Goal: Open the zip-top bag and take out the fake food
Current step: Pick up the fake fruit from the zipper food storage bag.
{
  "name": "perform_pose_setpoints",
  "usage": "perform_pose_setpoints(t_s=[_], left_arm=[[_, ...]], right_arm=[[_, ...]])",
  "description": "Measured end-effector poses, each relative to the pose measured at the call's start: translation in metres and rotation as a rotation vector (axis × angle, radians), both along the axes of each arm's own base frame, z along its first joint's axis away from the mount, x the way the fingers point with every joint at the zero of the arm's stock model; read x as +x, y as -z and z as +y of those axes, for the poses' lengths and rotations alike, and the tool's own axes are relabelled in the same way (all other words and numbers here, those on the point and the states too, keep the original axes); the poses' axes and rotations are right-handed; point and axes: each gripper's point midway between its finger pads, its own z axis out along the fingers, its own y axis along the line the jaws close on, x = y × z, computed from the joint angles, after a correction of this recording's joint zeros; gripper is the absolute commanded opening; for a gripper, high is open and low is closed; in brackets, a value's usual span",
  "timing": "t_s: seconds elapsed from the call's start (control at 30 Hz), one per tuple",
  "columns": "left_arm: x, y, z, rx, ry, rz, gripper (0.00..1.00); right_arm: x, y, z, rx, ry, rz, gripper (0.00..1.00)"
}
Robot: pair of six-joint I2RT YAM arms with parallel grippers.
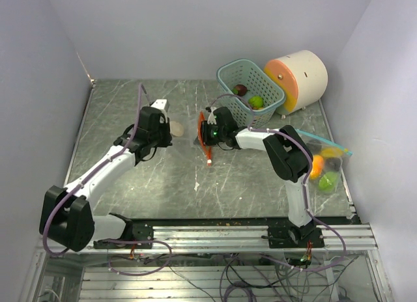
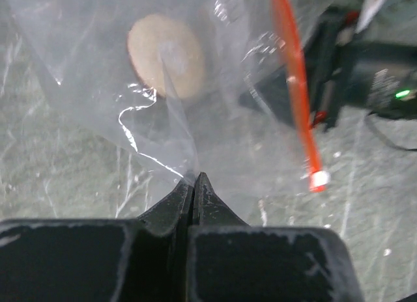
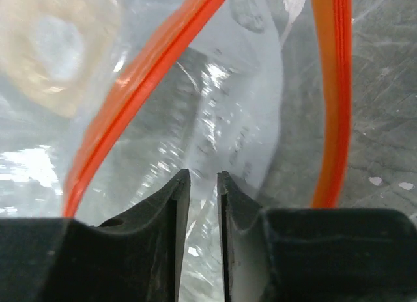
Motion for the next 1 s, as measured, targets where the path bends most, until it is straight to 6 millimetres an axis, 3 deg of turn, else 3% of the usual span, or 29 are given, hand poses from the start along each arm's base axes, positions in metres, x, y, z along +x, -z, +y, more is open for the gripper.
perform_pose_setpoints(t_s=[0.17, 0.23, 0.4, 0.47, 0.63, 0.83, 1.0], left_arm=[[-0.014, 0.052, 0.014, 0.078, -0.03, 0.124, 0.07], [-0.015, 0.06, 0.017, 0.097, -0.037, 0.149, 0.07], [-0.015, 0.063, 0.018, 0.103, -0.042, 0.155, 0.07], [-0.015, 0.063, 0.018, 0.104, -0.042, 0.156, 0.07], [-0.015, 0.068, 0.018, 0.109, -0.04, 0.169, 0.07], [-0.018, 0.089, 0.019, 0.135, -0.036, 0.232, 0.07], [-0.022, 0.103, 0.019, 0.15, -0.029, 0.278, 0.07]], right_arm=[[0.001, 0.0, 0.0, 0.0, 0.001, -0.003, 0.31], [0.001, -0.001, 0.0, 0.003, 0.002, -0.007, 0.34], [0.003, -0.005, 0.003, 0.019, -0.004, -0.018, 0.53], [0.004, -0.008, 0.006, 0.035, -0.01, -0.03, 0.56], [0.006, -0.015, 0.013, 0.07, -0.033, -0.042, 0.57], [0.016, -0.015, 0.028, 0.113, -0.053, -0.048, 0.61], [0.019, -0.014, 0.039, 0.152, -0.081, -0.039, 0.57]])
